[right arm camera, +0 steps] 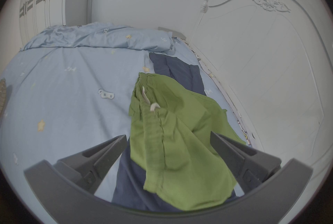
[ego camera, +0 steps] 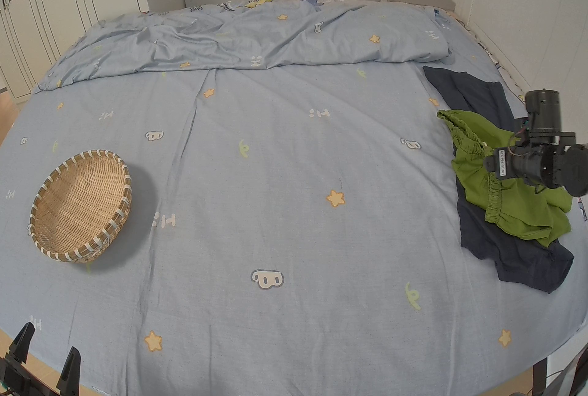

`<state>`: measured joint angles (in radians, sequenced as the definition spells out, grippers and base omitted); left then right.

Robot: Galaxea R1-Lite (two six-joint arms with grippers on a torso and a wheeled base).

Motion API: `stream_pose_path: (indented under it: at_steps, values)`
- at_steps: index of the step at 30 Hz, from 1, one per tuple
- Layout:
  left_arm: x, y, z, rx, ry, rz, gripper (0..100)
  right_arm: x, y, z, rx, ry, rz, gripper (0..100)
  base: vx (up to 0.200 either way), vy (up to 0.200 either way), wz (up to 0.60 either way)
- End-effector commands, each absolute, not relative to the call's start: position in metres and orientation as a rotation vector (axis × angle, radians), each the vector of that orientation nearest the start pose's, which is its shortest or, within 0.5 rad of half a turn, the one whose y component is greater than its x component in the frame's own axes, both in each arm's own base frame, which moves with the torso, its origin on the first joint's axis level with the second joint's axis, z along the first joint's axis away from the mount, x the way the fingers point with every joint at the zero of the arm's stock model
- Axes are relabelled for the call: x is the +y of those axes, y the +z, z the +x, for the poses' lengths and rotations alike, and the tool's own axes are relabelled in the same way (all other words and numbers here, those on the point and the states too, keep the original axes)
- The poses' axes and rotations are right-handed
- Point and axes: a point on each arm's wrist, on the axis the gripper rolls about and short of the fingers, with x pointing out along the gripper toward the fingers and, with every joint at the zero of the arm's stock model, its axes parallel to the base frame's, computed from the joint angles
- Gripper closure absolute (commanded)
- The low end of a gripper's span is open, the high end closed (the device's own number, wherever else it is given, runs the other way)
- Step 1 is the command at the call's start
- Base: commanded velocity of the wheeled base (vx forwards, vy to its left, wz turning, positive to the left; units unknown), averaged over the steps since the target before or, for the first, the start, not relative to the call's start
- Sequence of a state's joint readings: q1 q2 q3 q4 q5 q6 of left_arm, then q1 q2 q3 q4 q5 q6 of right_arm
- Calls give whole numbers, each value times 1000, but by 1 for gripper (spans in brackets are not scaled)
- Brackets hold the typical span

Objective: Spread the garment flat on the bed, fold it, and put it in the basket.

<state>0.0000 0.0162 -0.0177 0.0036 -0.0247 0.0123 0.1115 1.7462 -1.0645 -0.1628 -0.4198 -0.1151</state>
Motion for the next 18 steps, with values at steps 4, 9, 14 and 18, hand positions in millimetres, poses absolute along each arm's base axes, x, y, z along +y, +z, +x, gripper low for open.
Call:
stream_pose_path:
  at_steps: [4, 9, 14, 18]
  values:
    - [-1, 76, -22, 15, -25, 12, 0, 38, 161, 371, 559, -289, -278, 0, 0, 0, 0]
    - [-1, 76, -22, 15, -25, 12, 0, 33, 166, 379, 536, -329, -272, 0, 0, 0, 0]
    - [-1, 76, -22, 15, -25, 12, 0, 28, 167, 382, 530, -346, -268, 0, 0, 0, 0]
    - [-1, 76, -22, 15, -25, 12, 0, 22, 166, 386, 526, -363, -261, 0, 0, 0, 0]
